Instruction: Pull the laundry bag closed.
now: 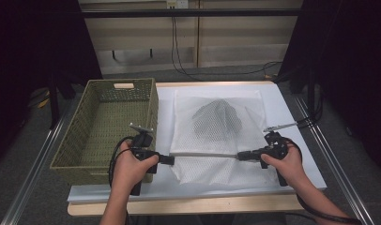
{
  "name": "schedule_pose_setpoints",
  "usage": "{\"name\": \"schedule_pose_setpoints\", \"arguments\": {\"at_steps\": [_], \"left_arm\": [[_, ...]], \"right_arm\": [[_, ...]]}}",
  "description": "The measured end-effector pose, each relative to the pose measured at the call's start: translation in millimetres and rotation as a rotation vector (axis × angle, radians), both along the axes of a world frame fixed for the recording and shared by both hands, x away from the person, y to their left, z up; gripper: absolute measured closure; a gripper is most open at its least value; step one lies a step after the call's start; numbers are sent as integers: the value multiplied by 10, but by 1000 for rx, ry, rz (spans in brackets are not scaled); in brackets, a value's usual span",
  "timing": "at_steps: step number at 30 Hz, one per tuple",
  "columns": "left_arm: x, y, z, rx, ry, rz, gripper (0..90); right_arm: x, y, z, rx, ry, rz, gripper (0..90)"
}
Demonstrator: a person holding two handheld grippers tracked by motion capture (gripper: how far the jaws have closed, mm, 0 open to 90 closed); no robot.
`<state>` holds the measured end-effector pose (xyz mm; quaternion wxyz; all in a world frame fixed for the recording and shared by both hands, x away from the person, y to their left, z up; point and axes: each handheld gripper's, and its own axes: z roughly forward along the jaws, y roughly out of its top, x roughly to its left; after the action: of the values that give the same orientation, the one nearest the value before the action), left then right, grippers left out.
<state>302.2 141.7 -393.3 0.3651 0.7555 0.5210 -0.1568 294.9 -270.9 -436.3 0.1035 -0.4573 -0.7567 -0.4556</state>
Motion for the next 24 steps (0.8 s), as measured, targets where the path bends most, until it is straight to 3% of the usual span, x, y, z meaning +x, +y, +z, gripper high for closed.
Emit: {"name": "schedule_pose_setpoints", "arguments": {"at_steps": [4,7,8,21,23,24], "left_arm": [[10,0,2,-6,-3,-8,881],[-1,-31,9,-23,18,15,881],[9,-20,5,-10,4,-10,881],[15,6,24,-4,4,4,881],[11,-2,27,-16,9,27,881],[17,8,25,-4,8,5,881]], "right_arm": [[3,-26,-5,1,1,-8,875],[3,-64,-20,6,5,-12,875],[-2,-71,-18,4,5,-13,875],[-26,-178,1,14,10,-26,875],[-23,-217,3,24,14,-32,875],[-25,-232,2,25,15,-34,875]]}}
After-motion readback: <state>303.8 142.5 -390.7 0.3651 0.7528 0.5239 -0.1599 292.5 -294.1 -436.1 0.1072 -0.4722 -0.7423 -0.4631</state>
